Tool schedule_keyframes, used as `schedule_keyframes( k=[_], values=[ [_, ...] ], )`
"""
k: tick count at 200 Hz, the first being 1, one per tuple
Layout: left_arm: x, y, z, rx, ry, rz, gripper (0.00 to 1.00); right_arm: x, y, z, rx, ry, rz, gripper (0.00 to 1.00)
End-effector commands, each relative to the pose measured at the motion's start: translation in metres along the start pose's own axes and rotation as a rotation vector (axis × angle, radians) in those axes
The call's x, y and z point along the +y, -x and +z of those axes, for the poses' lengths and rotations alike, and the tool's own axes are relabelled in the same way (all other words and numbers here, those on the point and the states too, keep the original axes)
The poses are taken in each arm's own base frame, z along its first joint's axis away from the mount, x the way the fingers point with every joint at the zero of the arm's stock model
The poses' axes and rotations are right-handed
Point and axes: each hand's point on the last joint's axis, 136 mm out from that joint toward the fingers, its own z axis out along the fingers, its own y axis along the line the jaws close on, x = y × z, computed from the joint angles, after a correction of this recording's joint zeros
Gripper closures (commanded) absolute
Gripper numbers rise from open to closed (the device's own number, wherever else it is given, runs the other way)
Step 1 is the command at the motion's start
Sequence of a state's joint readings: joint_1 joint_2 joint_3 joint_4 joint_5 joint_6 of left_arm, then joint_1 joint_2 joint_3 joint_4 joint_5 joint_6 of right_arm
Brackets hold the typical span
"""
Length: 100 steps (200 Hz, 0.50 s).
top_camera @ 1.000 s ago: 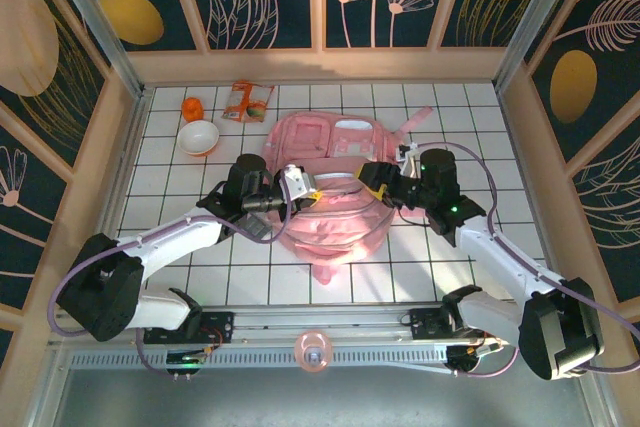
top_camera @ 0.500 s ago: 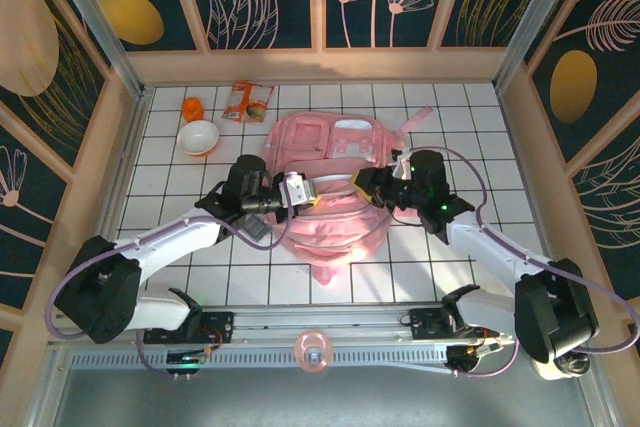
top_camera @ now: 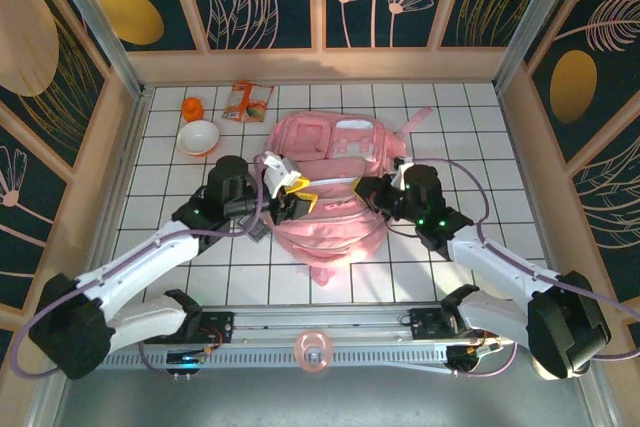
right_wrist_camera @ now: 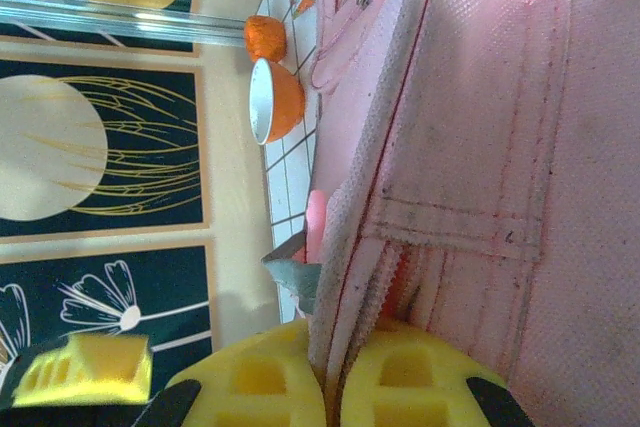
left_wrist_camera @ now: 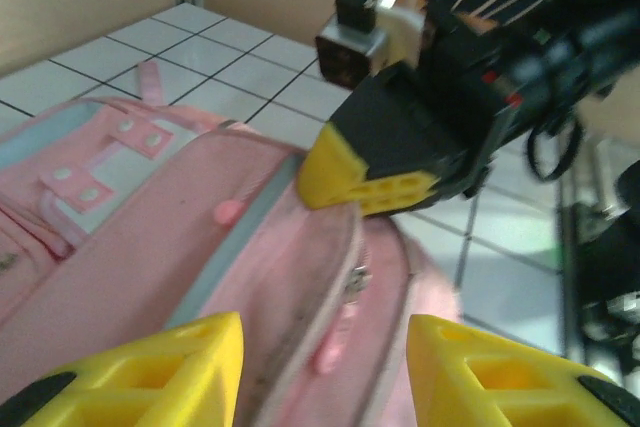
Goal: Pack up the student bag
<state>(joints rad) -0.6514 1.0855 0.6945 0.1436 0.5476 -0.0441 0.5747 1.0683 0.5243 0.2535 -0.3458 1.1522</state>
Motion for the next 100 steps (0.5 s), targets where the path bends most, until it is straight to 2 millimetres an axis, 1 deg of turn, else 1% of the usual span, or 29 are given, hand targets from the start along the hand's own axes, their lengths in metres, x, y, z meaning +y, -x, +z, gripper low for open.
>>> schedule_keyframes(
  k=[1, 24, 46, 63, 100],
  values=[
    [-0.014, -0.034, -0.007, 0.080, -0.003, -0.287, 0.53, 0.035, 0.010, -0.006, -0.083, 0.128, -0.046, 1.00],
    [-0.023, -0.055, -0.005, 0.108, -0.004, -0.386, 0.50, 0.044, 0.005, -0.003, -0.070, 0.149, -0.050, 1.00],
    [-0.021, -0.068, -0.001, 0.109, 0.011, -0.432, 0.47, 0.052, 0.002, 0.001, -0.051, 0.155, -0.066, 1.00],
    [-0.013, -0.070, 0.003, 0.102, 0.042, -0.428, 0.44, 0.055, -0.001, 0.004, -0.038, 0.158, -0.074, 1.00],
    [-0.001, -0.060, 0.018, 0.060, 0.060, -0.383, 0.35, 0.059, -0.007, 0.009, -0.009, 0.162, -0.086, 1.00]
  ],
)
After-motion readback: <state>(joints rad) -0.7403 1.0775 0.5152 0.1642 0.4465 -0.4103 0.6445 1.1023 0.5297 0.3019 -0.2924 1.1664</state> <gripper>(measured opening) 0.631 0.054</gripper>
